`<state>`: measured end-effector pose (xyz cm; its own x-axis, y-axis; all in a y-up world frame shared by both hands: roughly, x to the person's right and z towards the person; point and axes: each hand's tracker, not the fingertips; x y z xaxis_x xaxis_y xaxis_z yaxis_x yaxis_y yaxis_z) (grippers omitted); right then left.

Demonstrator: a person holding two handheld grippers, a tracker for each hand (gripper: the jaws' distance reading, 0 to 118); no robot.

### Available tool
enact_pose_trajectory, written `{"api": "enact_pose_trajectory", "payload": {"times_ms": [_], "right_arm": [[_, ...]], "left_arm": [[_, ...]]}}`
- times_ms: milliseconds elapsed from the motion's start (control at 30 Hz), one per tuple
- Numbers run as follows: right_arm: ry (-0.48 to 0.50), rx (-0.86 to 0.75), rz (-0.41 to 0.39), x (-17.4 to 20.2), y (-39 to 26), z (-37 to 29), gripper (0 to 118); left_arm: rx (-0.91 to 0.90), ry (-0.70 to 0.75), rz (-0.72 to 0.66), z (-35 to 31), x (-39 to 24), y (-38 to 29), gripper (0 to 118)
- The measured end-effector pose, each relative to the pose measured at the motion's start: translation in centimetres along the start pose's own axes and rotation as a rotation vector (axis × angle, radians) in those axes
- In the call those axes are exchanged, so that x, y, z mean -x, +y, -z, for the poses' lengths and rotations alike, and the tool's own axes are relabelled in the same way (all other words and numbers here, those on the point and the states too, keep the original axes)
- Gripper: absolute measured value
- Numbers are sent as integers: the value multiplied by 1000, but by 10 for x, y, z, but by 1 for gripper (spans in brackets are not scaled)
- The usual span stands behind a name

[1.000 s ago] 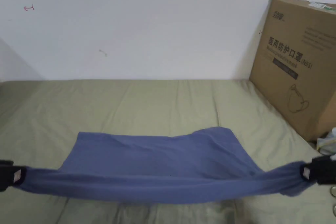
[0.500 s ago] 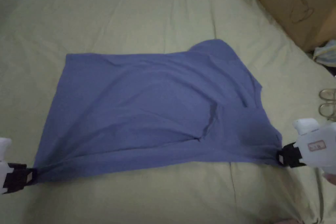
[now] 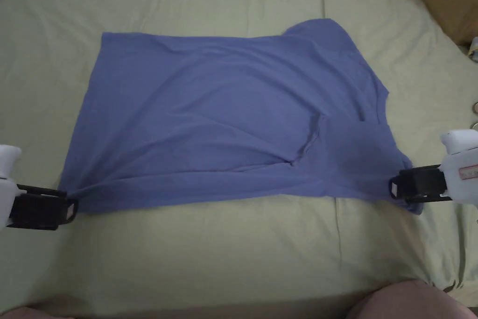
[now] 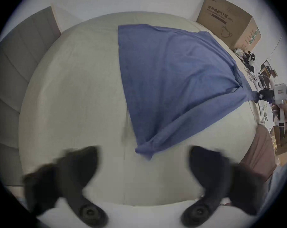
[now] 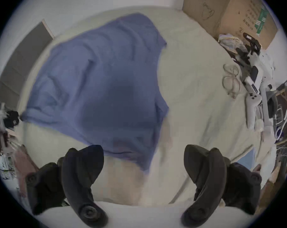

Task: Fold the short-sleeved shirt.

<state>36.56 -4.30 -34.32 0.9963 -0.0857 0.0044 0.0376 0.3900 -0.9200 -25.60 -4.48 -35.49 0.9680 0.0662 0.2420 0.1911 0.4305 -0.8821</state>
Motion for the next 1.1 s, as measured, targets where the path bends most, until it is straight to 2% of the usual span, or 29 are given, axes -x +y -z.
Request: {"api": "enact_pose_trajectory", "payload": {"times_ms": [33,67,167,300,333,367,400,433,467,500,533,667,800,833,867,900,933,1000,1067,1100], "right_arm": [[9,-42,16,7,0,-12,104],[9,-74,21,13,1,-21,104],[63,-173,20,39,1,-50,104],[68,-266,33,78,-4,-64,104],[68,-279,51,86,-3,-63,104],[96,-300,75,90,-3,-62,104],[140,-320,83,95,-3,-61,97],[173,-329,80,98,-2,-60,61],[173,-345,73,101,-1,-61,12],[138,-362,69,106,1,-62,0],[105,-373,52,109,2,-61,0],[146,-374,60,112,5,-59,0],[165,-314,84,105,3,-44,0],[167,-303,90,104,2,-41,0],[172,-286,97,101,0,-37,0],[177,-272,101,100,-2,-34,0],[178,-263,102,99,-3,-32,0],[173,-247,100,97,-6,-27,0],[163,-235,97,94,-8,-24,0],[161,-231,100,92,-8,-22,0]], "left_arm": [[-24,6,0,-9,-2,-1,117],[-81,-3,-10,-18,-3,0,112],[-152,53,-82,-39,-14,3,112],[-257,71,-153,-60,-33,-4,112],[-257,87,-164,-62,-37,-6,105],[-255,80,-179,-64,-39,-8,87],[-261,75,-194,-67,-40,-9,56],[-265,74,-200,-67,-41,-10,8],[-261,88,-203,-64,-42,-11,0],[-236,122,-201,-61,-43,-12,0],[-219,125,-203,-60,-42,-12,0],[-37,158,-182,-43,-37,-5,0],[-22,40,-314,-17,-17,3,1],[-40,19,-330,-13,-13,5,16],[-51,24,-342,-6,-10,7,49],[-44,43,-345,4,-8,9,89],[-31,54,-349,13,-6,10,118],[-6,112,-351,27,-3,14,113],[68,113,-350,42,0,14,112],[101,104,-346,48,-2,15,108]]}}
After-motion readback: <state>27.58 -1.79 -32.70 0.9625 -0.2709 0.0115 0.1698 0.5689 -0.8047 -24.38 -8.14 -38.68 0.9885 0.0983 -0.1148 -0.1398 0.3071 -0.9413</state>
